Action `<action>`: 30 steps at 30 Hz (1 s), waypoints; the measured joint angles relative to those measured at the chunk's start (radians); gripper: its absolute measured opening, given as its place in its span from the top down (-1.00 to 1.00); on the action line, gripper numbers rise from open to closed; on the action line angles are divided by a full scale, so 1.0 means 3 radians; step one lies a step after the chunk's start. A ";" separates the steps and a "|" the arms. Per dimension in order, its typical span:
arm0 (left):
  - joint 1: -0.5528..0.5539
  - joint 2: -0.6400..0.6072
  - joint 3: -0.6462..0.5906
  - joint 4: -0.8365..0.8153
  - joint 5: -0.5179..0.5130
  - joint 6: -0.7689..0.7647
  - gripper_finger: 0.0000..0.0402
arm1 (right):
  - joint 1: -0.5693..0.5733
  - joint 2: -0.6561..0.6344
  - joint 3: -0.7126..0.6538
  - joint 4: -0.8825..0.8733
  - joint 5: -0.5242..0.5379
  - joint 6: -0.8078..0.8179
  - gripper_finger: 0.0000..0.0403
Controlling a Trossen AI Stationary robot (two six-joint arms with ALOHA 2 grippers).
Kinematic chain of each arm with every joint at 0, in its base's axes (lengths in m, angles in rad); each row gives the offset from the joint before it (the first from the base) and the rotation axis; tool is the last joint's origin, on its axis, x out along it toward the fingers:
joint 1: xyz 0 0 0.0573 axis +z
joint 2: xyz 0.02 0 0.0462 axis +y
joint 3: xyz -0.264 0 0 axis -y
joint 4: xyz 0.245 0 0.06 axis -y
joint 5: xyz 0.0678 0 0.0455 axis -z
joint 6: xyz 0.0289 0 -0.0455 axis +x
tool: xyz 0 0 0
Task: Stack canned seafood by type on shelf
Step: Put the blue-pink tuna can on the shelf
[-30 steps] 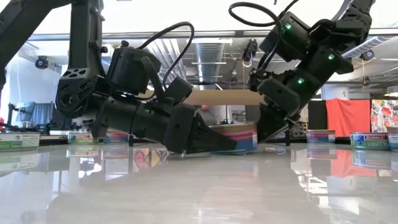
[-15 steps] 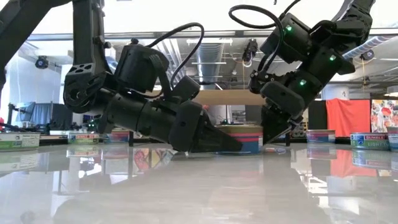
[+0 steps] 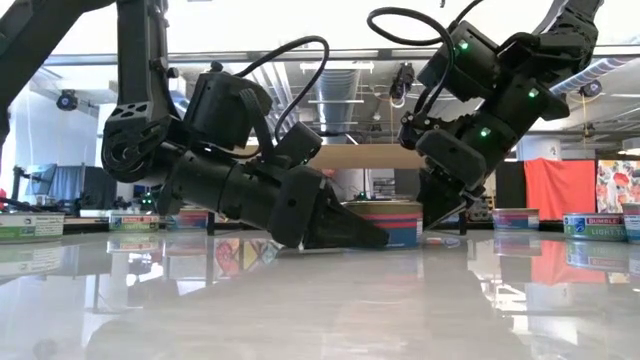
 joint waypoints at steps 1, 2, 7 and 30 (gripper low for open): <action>0.0000 0.0000 0.0000 0.0001 0.0005 0.0000 -0.95 | 0.0000 0.0000 0.0000 -0.0001 -0.0001 -0.0001 0.94; 0.0000 0.0000 0.0000 0.0002 0.0008 0.0000 -0.95 | 0.0000 0.0000 0.0000 -0.0002 -0.0001 -0.0004 0.94; 0.0002 -0.0005 -0.0001 0.0014 0.0017 -0.0055 -0.95 | 0.0000 0.0000 0.0000 -0.0006 -0.0002 -0.0005 0.94; 0.0063 -0.0017 0.0031 -0.0056 0.0102 -0.0119 -0.99 | 0.0006 -0.0003 0.0000 0.0054 0.0000 0.0080 0.94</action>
